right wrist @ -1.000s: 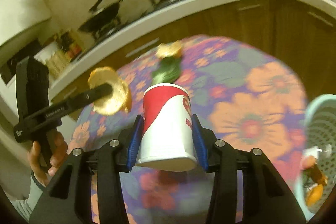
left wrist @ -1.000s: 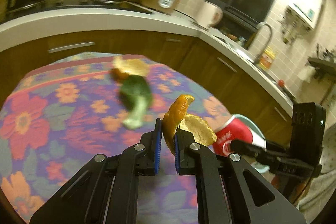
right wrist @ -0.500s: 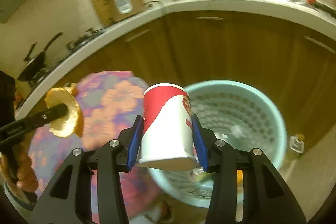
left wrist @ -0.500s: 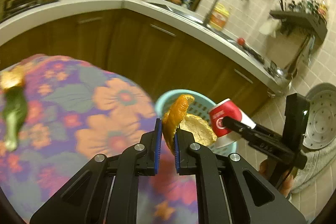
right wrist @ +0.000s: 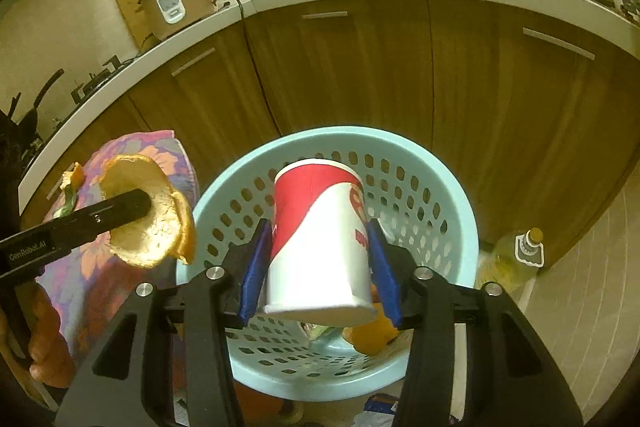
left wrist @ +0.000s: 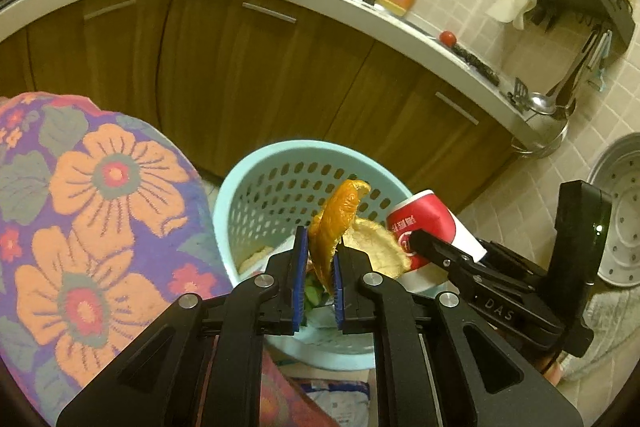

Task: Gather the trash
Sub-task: 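Carry orange peel and red cup over the blue basket and open both grippers, then grasp the second bok choy with the left gripper while the right gripper grasps the last orange peel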

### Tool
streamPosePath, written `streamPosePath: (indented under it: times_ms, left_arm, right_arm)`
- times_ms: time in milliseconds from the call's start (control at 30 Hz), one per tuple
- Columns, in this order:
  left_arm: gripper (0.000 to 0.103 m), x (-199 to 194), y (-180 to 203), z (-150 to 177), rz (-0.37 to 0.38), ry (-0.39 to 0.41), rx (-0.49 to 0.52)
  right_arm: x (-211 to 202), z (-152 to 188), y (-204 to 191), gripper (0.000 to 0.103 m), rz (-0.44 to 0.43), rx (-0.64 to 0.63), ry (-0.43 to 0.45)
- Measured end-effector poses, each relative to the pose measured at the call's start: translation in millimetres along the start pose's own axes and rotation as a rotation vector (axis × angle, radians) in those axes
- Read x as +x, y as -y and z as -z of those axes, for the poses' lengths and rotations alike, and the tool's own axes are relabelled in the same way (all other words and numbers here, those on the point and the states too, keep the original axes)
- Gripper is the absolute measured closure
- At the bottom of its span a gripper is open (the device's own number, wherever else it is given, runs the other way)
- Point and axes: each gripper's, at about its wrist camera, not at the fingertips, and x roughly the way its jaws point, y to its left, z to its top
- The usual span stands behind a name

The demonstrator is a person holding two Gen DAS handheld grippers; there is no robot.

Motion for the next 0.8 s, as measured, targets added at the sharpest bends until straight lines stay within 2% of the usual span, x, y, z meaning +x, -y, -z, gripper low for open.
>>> streamPosePath:
  times_ms: [33, 67, 167, 333, 500, 633, 800]
  left_arm:
    - [0.078, -1.7, -1.6, -1.0, 0.000, 0.001, -0.002]
    - [0.072, -4.7, -2.9, -1.6, 0.004, 0.008, -0.004]
    - [0.066, -19.2, -5.7, -5.3, 0.001, 0.037, 0.006]
    - [0.065, -48.4, -15.0, -10.7, -0.017, 0.089, 0.003]
    - [0.065, -89.7, -35.1, -12.3, -0.074, 0.157, -0.001]
    - [0.062, -128.2, -71.6, -10.0, -0.149, 0.213, -0.043]
    - [0.057, -174.3, -133.9, -0.7, -0.272, 0.271, -0.147]
  right_arm:
    - [1.1, -0.2, 0.3, 0.051, -0.005, 0.005, -0.006]
    - [1.8, -0.3, 0.9, 0.049, -0.013, 0.008, -0.010]
    - [-1.3, -1.3, -0.9, 0.047, -0.004, -0.001, -0.003]
    - [-16.0, -7.2, -23.0, 0.047, -0.039, -0.031, 0.026]
    - [-32.8, -21.0, -76.6, 0.047, -0.123, -0.116, 0.067]
    - [-34.4, -31.5, -129.6, 0.047, -0.204, -0.201, 0.070]
    - [-23.6, -39.1, -203.1, 0.047, -0.284, -0.311, 0.059]
